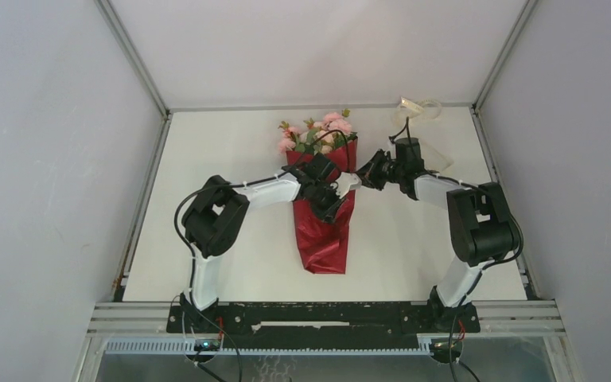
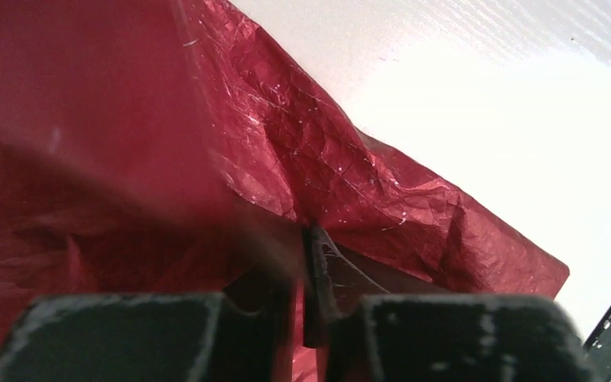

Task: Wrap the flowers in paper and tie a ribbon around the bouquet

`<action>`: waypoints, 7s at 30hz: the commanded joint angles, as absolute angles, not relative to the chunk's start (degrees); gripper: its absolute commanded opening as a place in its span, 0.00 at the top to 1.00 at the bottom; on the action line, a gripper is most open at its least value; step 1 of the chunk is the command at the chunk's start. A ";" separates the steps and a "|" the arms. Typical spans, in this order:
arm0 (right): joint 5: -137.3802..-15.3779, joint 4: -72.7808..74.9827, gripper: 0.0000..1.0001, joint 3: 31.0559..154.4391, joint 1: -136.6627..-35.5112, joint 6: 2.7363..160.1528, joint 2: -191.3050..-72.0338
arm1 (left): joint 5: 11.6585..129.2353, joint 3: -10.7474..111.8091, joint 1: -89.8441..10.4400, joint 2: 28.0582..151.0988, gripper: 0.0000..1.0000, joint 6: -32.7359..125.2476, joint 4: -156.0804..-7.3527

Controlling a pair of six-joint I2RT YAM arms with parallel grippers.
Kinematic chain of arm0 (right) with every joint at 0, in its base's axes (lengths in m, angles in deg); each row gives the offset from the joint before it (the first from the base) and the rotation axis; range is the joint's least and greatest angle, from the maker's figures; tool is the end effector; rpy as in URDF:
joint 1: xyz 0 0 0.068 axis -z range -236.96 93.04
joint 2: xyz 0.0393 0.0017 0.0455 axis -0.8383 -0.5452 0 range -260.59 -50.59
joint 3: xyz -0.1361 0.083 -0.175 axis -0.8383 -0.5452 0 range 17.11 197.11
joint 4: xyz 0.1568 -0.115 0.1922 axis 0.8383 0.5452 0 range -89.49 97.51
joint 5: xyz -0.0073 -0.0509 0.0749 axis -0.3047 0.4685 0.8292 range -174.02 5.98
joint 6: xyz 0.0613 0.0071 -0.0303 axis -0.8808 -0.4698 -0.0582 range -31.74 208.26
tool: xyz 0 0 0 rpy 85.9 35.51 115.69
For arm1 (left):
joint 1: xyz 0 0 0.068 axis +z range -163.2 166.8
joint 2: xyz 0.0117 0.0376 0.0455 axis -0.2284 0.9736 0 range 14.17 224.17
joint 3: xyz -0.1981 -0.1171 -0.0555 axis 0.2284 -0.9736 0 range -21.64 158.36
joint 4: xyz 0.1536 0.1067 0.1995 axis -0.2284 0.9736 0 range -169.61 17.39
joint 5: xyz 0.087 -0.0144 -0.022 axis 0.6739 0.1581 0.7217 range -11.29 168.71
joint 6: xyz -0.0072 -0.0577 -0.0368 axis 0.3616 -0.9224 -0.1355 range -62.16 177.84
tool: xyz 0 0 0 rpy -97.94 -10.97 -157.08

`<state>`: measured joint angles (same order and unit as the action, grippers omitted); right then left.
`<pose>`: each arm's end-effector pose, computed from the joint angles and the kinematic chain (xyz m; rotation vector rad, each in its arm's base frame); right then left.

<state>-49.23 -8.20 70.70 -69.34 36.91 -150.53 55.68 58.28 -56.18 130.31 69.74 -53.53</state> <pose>0.3596 0.1112 0.1184 0.4471 2.3598 1.2475 0.2934 -0.3030 0.1021 1.3633 2.3312 -0.7072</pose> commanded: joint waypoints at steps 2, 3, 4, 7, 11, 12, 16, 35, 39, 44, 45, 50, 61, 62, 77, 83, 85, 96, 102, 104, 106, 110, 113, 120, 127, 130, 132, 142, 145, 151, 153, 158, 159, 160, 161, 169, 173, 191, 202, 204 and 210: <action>-49.16 -8.12 1.00 70.47 -66.51 43.52 -149.66 | 58.00 62.44 -57.21 128.40 0.61 75.32 -49.15; -48.53 -8.68 1.00 70.46 -65.95 44.13 -149.95 | 57.70 62.93 -57.49 127.81 0.55 76.12 -47.76; -47.87 -9.34 1.00 70.43 -65.42 44.62 -150.44 | 57.21 63.53 -58.02 127.03 0.52 77.08 -46.21; -46.82 -9.75 1.00 70.46 -63.65 46.12 -152.17 | 54.90 65.38 -59.43 124.31 0.49 79.96 -40.76; -46.22 -10.39 1.00 70.46 -61.59 47.33 -154.82 | 51.46 69.15 -60.34 121.73 0.48 82.81 -32.55; -46.08 -10.66 1.00 70.46 -61.32 47.43 -155.39 | 50.98 69.76 -60.35 121.03 0.49 83.50 -30.67; -45.86 -11.41 1.00 70.46 -60.93 47.89 -157.02 | 53.77 66.62 -60.36 119.42 0.62 84.52 -33.27; -49.25 -9.96 1.00 70.46 -60.13 49.37 -158.64 | 68.39 46.46 -81.37 124.51 0.56 93.99 -46.13; -49.51 -9.19 1.00 70.46 -60.14 50.09 -158.51 | 63.28 48.65 -81.49 121.44 0.56 93.11 -39.92; -49.79 -8.61 1.00 70.45 -60.49 50.41 -158.61 | 51.07 55.35 -81.07 113.33 0.55 98.20 -23.89; -49.70 -8.49 1.00 70.44 -60.56 50.33 -158.56 | 49.47 56.11 -80.64 112.42 0.55 100.15 -21.19; -50.76 -7.40 1.00 70.46 -61.42 51.47 -157.71 | 50.19 55.34 -72.09 112.92 0.88 96.42 -26.79; -51.24 -6.27 1.00 70.46 -60.68 52.25 -157.92 | 62.01 48.52 -74.07 118.63 1.00 96.79 -36.11; -51.39 -6.19 1.00 70.42 -60.68 52.24 -157.86 | 62.30 46.83 -76.01 118.07 1.00 97.40 -36.79; -51.25 -6.79 1.00 70.46 -60.83 52.05 -157.97 | 57.93 46.16 -83.92 111.93 0.97 102.05 -23.42; -50.42 -8.19 1.00 70.42 -61.03 51.51 -158.98 | 49.32 61.64 -76.48 113.53 0.95 99.81 -20.42; -50.21 -8.10 1.00 70.46 -61.00 51.63 -159.28 | 58.26 61.12 -75.05 116.67 0.92 92.19 -32.63; -54.17 4.68 0.72 74.53 -60.63 56.34 -155.83 | 76.20 55.60 -78.53 130.89 0.77 93.40 -50.36; -73.37 28.90 0.50 89.95 -57.55 67.61 -151.53 | 67.24 54.12 -75.86 130.76 0.77 92.09 -48.28; -80.94 36.28 0.45 96.88 -55.68 71.65 -154.19 | 66.14 54.38 -75.42 130.98 0.77 92.14 -48.20; -83.90 43.27 0.43 105.68 -53.82 74.73 -159.90 | 65.14 54.64 -75.03 131.12 0.77 91.82 -48.20; -84.02 53.40 0.39 119.90 -51.36 79.78 -170.69 | 64.47 54.74 -74.81 131.35 0.77 91.70 -48.22; -84.02 57.07 0.39 126.05 -50.46 81.67 -176.54 | 64.50 54.66 -74.81 131.25 0.77 91.25 -48.16; -83.50 57.85 0.41 126.97 -49.05 83.19 -183.00 | 64.34 54.99 -74.81 131.49 0.76 91.35 -47.93; -78.01 53.11 1.00 115.16 -49.20 81.91 -173.43 | 64.10 55.15 -74.81 131.64 0.76 91.32 -47.88; -77.31 52.42 1.00 110.21 -49.28 79.98 -163.09 | 64.07 55.09 -74.81 131.68 0.76 91.49 -47.88; -75.92 52.91 1.00 106.57 -49.53 78.36 -154.29 | 64.07 55.09 -74.81 131.68 0.76 91.43 -47.84; -65.32 57.29 1.00 111.81 -47.20 71.34 -109.93 | 63.99 55.72 -74.81 132.00 0.76 91.66 -46.86; -62.49 57.41 1.00 120.28 -45.95 70.35 -108.03 | 63.95 55.87 -74.81 132.09 0.76 91.59 -46.81; -49.73 49.04 1.00 108.55 -45.89 64.02 -108.18 | 64.12 56.14 -74.89 132.23 0.76 91.62 -46.57; -48.82 48.13 1.00 103.88 -45.84 64.20 -109.06 | 64.21 56.04 -74.90 132.29 0.76 91.59 -46.52; -58.79 46.06 1.00 93.30 -43.02 64.65 -109.70 | 64.29 56.19 -74.90 132.38 0.76 91.76 -46.52; -60.61 45.71 1.00 90.04 -42.43 64.97 -110.25 | 64.22 56.23 -74.90 132.38 0.76 91.74 -46.48; -62.37 45.27 0.91 87.80 -41.36 65.35 -111.28 | 64.25 56.23 -74.88 132.46 0.76 91.69 -46.43; -63.58 44.56 0.76 85.87 -39.18 65.59 -112.60 | 64.13 56.31 -74.90 132.43 0.76 91.68 -46.45; -78.59 50.70 0.46 86.57 -42.71 67.14 -123.33 | 64.62 56.32 -75.08 132.47 0.76 91.59 -46.39; -82.15 52.84 0.45 78.87 -60.30 63.29 -121.66 | 64.52 56.58 -75.12 132.65 0.75 91.67 -46.15; -80.94 35.49 0.61 64.31 -68.38 56.53 -133.85 | 64.66 56.57 -75.17 132.64 0.75 91.89 -46.08; -66.96 31.62 1.00 64.40 -69.75 57.23 -133.25 | 64.60 56.59 -75.17 132.73 0.74 91.89 -46.03; -63.86 32.07 1.00 64.40 -71.55 56.94 -132.21 | 64.57 56.56 -75.17 132.65 0.74 91.98 -46.03; -55.93 31.89 1.00 61.85 -74.53 56.45 -131.77 | 64.55 56.48 -75.17 132.65 0.74 92.12 -46.04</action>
<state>-63.14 33.19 62.72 -73.47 56.95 -133.00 65.91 57.58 -74.72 129.26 92.27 -51.19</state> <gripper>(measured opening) 0.006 0.255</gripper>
